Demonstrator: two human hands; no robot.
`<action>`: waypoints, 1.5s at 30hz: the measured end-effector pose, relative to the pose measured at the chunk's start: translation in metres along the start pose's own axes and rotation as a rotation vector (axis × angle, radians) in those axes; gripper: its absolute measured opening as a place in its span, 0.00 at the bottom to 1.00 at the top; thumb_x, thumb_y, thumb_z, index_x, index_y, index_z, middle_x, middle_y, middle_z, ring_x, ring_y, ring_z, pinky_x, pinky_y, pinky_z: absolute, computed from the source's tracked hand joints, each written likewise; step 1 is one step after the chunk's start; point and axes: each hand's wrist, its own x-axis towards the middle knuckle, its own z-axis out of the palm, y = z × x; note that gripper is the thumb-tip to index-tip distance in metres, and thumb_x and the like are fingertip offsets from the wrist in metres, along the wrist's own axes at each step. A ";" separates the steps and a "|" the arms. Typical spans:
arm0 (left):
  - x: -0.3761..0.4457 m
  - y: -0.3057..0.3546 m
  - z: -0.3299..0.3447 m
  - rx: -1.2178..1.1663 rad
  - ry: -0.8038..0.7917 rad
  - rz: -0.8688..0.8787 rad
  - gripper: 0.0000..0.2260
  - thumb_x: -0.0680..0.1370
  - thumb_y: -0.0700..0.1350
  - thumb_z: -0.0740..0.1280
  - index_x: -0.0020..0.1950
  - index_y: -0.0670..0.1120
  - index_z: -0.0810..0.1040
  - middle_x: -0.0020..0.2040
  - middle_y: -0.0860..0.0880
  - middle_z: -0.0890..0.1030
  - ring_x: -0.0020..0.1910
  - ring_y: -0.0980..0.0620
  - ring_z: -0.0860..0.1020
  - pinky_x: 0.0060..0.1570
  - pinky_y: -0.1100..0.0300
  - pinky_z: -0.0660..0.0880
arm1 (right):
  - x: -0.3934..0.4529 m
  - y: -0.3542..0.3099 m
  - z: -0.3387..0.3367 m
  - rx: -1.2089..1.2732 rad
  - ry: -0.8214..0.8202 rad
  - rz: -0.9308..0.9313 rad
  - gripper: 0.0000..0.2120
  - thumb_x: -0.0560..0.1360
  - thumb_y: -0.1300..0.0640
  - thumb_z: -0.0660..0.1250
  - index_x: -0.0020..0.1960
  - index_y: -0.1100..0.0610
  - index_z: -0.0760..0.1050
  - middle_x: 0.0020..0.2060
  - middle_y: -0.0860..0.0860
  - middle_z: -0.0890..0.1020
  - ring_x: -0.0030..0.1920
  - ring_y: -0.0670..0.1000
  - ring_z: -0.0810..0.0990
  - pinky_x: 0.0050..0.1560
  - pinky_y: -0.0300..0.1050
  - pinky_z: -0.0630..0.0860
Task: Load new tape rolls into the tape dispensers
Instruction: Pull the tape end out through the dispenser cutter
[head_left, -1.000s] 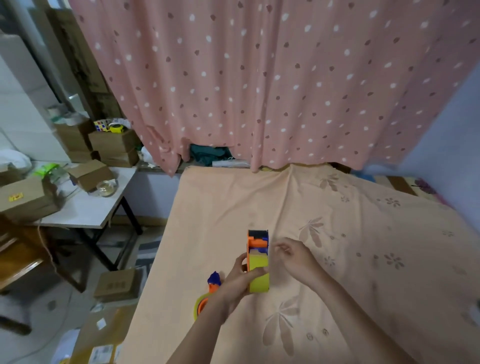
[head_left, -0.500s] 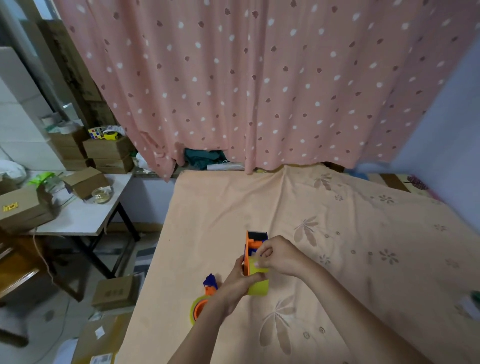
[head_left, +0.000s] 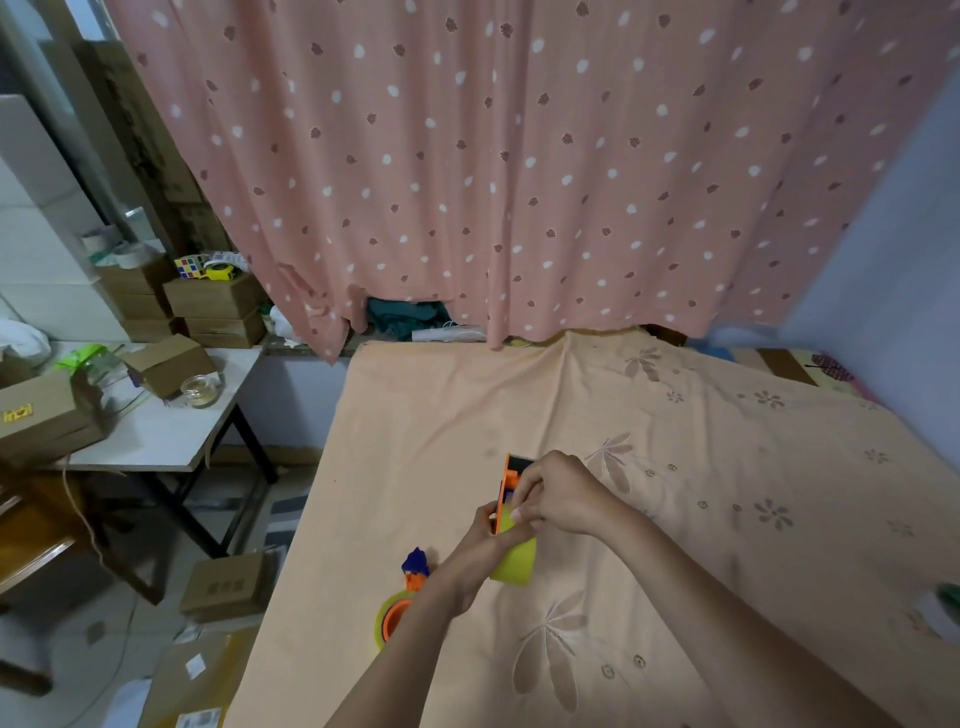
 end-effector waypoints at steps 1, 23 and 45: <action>0.002 0.000 0.001 -0.003 -0.005 0.001 0.39 0.69 0.60 0.75 0.75 0.51 0.63 0.66 0.51 0.79 0.65 0.52 0.78 0.64 0.55 0.74 | 0.001 0.000 -0.002 -0.005 0.008 0.000 0.08 0.66 0.64 0.78 0.34 0.54 0.84 0.32 0.56 0.86 0.31 0.46 0.83 0.35 0.36 0.79; 0.019 -0.001 -0.014 -0.043 -0.063 0.097 0.42 0.64 0.53 0.80 0.74 0.58 0.64 0.67 0.48 0.77 0.65 0.46 0.78 0.70 0.44 0.74 | 0.029 -0.014 -0.049 -0.047 0.146 0.047 0.03 0.67 0.62 0.80 0.38 0.57 0.86 0.28 0.45 0.82 0.31 0.40 0.79 0.31 0.30 0.71; 0.030 0.032 0.001 -0.126 -0.092 0.063 0.23 0.75 0.54 0.72 0.68 0.53 0.71 0.57 0.48 0.83 0.51 0.49 0.83 0.48 0.54 0.80 | 0.028 -0.039 -0.076 -0.184 0.156 0.046 0.02 0.70 0.60 0.78 0.41 0.59 0.86 0.38 0.53 0.87 0.42 0.49 0.85 0.43 0.42 0.80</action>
